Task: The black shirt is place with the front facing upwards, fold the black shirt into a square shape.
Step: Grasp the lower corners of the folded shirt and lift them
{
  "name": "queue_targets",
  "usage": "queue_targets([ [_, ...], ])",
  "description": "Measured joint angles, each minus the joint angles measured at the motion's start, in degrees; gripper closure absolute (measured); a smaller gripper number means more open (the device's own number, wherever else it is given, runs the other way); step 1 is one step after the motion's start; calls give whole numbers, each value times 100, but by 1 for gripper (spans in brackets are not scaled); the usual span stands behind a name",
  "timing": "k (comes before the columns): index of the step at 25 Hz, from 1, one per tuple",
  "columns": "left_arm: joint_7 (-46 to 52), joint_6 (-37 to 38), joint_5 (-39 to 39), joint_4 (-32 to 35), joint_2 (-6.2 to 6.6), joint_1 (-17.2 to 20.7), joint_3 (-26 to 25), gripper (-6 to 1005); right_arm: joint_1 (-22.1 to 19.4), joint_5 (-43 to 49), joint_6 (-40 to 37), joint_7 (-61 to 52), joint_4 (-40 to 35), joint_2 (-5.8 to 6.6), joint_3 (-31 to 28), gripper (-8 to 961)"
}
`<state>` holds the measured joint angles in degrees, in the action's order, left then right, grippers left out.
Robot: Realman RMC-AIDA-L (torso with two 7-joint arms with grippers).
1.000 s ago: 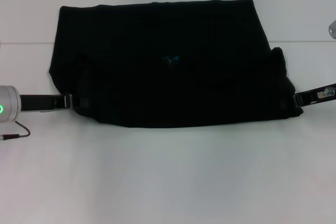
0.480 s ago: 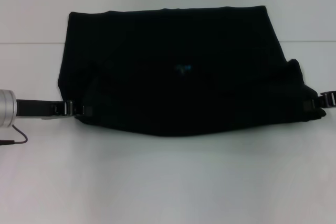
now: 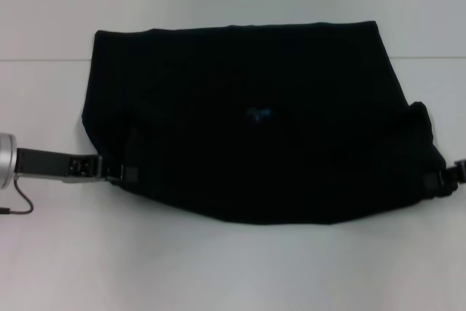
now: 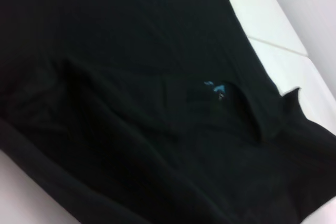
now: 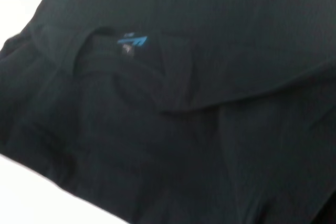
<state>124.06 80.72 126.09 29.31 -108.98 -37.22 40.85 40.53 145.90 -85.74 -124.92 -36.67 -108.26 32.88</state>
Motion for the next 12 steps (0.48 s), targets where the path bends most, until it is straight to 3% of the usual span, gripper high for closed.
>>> queue_targets([
  [3,172,589,268,10,107,-14,0,965,-66,28,-374,149,0,11,10,893],
  [12,471,1605,1255,190,162,-58,0,965,-285,385,-1231,647,36,23,50,892],
])
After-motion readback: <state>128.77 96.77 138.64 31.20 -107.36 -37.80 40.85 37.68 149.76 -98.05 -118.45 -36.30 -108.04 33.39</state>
